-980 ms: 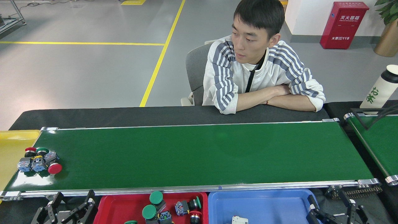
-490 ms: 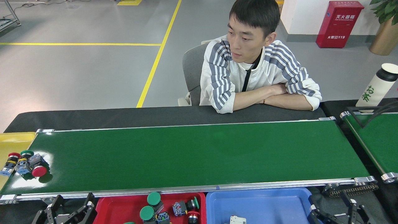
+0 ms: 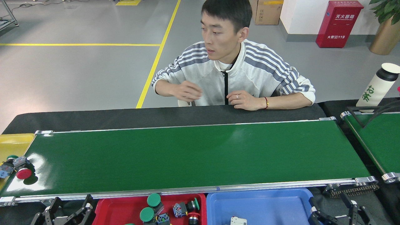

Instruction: Pick switch part from conveyor to tray

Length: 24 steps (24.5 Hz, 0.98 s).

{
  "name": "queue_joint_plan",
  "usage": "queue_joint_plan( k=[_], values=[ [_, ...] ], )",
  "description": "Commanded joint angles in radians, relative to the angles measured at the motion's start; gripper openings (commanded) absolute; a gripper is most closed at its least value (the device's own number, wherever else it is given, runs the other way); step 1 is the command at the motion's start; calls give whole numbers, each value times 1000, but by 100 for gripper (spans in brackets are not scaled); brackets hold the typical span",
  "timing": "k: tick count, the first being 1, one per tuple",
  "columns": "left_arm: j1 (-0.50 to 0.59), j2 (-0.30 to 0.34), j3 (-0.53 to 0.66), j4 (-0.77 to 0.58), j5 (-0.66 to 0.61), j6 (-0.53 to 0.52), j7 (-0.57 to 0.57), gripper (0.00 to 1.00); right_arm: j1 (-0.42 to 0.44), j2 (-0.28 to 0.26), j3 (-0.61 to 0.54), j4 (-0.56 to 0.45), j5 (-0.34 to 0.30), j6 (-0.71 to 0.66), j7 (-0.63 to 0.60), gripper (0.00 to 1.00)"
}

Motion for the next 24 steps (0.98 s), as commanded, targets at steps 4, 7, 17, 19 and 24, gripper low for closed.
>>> queue_joint_plan(
  k=[4,7,17,19,24],
  values=[
    [-5,1,3,-14,6,3,10,99,-4,1,-5,-14,-2,5,1,99],
    [-5,4,3,-14,8,3,10,99,-5,1,-14,-14,-5,5,1,99],
    [-8,2,3,-15,9,3,10,99,-7,1,-43,-14,-11,7,1,99],
    [-8,5,3,-14,11,0,10,99,-5,3,-43,-14,-12,7,1,99],
    [-8,5,3,-15,11,0,24,99,-5,14,-43,-15,-12,7,1,99]
  ],
)
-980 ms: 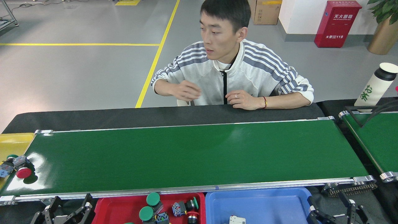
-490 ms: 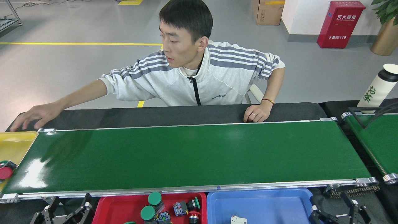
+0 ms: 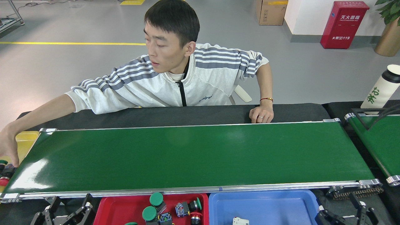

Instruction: Pick switch part from conveyor to tray

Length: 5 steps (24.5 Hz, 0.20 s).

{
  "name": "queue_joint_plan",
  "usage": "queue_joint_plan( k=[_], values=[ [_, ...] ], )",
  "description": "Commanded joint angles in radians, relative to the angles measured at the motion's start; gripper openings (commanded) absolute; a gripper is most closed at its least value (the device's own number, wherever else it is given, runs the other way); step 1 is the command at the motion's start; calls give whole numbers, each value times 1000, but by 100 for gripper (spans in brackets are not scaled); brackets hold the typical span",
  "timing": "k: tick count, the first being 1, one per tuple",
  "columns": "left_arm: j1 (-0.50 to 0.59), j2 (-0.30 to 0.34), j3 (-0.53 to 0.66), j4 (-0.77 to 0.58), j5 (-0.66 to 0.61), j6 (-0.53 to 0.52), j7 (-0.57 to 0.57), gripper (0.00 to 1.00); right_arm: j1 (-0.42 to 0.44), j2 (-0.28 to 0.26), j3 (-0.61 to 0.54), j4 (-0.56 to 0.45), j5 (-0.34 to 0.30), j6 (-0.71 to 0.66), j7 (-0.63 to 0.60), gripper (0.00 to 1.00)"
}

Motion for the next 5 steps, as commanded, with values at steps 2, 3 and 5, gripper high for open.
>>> queue_joint_plan(
  k=[2,3,5],
  values=[
    [-4,8,-6,-13,4,-5,14,99,-5,2,-5,-14,-4,1,0,99],
    [-4,6,-9,-13,4,-5,14,99,-5,2,-5,-14,-4,1,0,99],
    [-6,4,-12,-13,4,-5,25,99,-5,2,-7,-14,-4,1,0,99]
  ],
)
